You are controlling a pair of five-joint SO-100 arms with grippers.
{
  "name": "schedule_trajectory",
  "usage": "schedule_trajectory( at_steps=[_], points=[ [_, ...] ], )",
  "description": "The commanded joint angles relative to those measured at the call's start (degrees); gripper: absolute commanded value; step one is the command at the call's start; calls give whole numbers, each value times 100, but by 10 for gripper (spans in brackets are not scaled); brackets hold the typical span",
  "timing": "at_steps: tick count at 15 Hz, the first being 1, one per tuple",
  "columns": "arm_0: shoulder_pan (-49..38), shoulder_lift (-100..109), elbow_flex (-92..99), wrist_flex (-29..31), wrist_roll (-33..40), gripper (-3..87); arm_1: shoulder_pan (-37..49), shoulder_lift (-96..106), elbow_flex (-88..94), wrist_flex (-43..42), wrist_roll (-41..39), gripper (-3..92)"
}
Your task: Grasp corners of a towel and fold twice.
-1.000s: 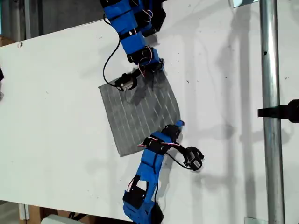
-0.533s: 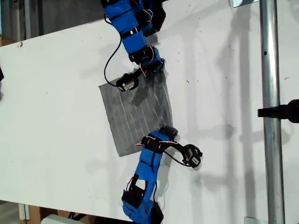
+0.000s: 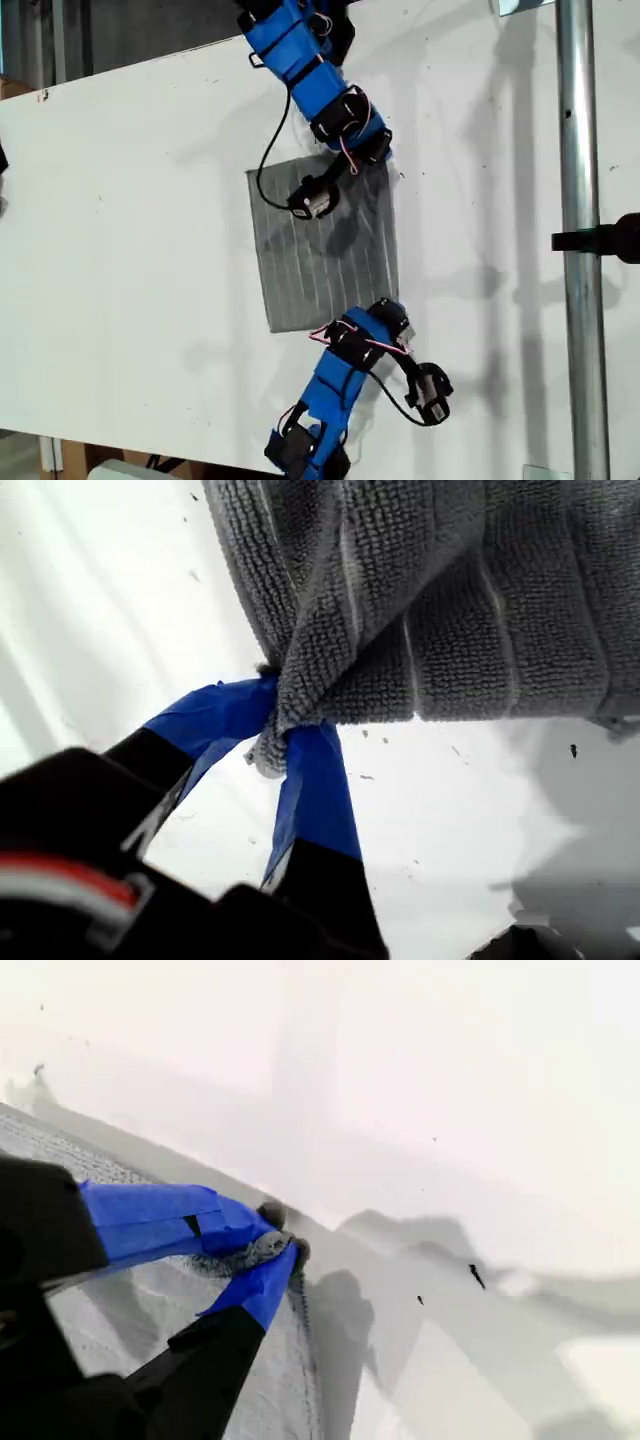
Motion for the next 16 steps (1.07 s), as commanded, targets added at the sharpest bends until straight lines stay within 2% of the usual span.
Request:
schedule_trajectory(
  at_steps=[1, 2, 6, 9, 11, 13, 16],
  points=[
    [-44, 677, 26, 360, -167, -29, 255, -334, -1107, 483, -158, -2],
    [-229, 853, 70, 633, -185, -29, 536, -343, -1362, 853, -255, -2],
    [-1389, 1828, 914, 817, 352, -29, 2215, 589, -1327, 1978, -1063, -2],
    [-2435, 2320, 1547, 756, 993, -29, 4096, 1283, -747, 1793, -2452, -2],
    [-3094, 2540, 1837, 677, 1477, -29, 5045, 1318, -809, 1529, -3393, -2],
    [-3665, 2575, 1872, 650, 1890, -29, 5660, 1011, -1187, 1380, -4069, -2],
    [-4412, 2698, 1907, 536, 2320, -29, 6249, 624, -1881, 1151, -4658, -2]
  ],
)
